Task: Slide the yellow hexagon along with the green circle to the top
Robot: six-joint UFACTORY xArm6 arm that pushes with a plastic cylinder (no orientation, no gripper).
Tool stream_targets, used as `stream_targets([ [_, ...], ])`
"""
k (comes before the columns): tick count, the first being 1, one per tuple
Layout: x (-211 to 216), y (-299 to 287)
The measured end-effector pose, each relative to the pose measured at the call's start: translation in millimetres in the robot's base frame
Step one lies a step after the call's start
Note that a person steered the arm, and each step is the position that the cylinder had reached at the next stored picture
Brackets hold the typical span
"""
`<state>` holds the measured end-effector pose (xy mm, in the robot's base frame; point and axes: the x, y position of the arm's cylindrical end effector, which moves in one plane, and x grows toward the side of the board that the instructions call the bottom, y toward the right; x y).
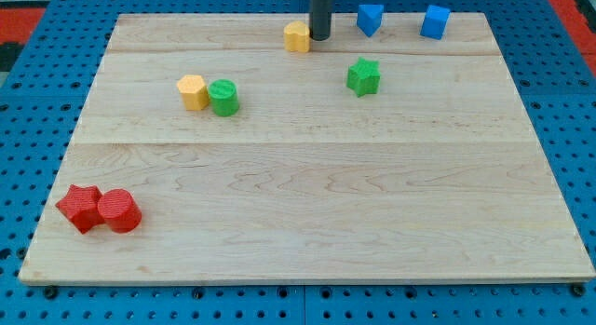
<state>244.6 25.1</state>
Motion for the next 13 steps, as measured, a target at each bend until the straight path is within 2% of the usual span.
stream_targets([
  [2,37.3,9.8],
  [3,65.4,-32.6],
  [4,50.4,-118.3],
  [6,146.4,-204.8],
  [7,176.1,-215.2],
  [8,231.0,-210.9],
  [9,220.3,-151.3],
  [10,177.1,-148.0],
  [12,164.1,-135.4],
  [13,149.1,-107.4],
])
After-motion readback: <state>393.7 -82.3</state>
